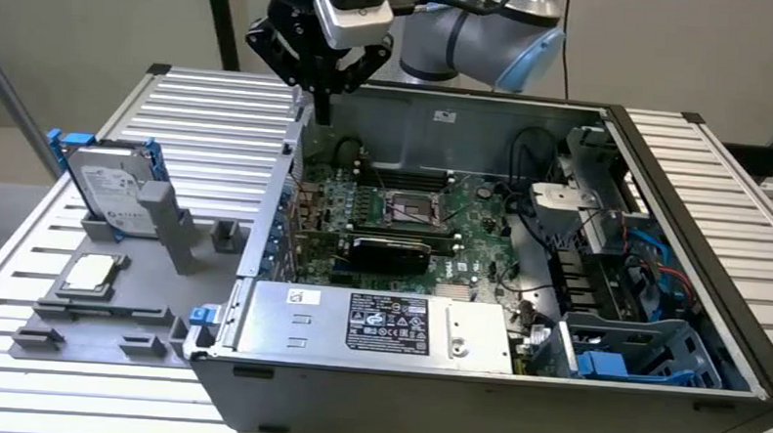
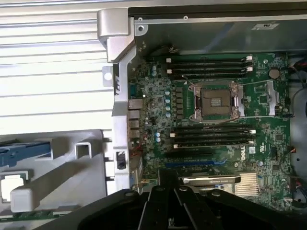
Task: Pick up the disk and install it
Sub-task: 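Reach for the disk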
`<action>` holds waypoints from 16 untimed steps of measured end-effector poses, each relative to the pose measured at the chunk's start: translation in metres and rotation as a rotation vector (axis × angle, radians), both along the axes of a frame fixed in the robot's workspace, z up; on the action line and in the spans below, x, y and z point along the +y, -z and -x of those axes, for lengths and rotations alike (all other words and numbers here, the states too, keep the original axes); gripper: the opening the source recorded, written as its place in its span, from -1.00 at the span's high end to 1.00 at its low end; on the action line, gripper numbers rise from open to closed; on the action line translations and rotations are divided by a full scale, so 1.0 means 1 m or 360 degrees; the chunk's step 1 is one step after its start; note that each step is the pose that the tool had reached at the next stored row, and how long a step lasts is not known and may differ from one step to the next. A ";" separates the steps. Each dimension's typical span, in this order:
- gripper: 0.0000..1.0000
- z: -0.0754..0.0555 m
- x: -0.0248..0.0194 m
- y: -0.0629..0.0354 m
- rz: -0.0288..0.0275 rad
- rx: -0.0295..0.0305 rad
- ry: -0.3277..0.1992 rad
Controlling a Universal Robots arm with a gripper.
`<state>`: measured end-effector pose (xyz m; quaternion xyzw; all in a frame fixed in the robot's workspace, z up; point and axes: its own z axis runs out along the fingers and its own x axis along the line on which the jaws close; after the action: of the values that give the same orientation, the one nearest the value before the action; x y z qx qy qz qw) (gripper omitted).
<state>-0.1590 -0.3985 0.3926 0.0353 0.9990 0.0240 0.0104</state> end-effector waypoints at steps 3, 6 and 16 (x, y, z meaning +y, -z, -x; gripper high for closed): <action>1.00 0.014 0.0002 0.0000 0.00000 0.00000 0.0000; 1.00 0.027 0.0007 0.0000 0.00000 0.00001 0.0000; 1.00 0.073 0.0055 0.0001 -0.00001 0.00001 0.0000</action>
<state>-0.2318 -0.3931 0.3926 0.0353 0.9990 0.0240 0.0103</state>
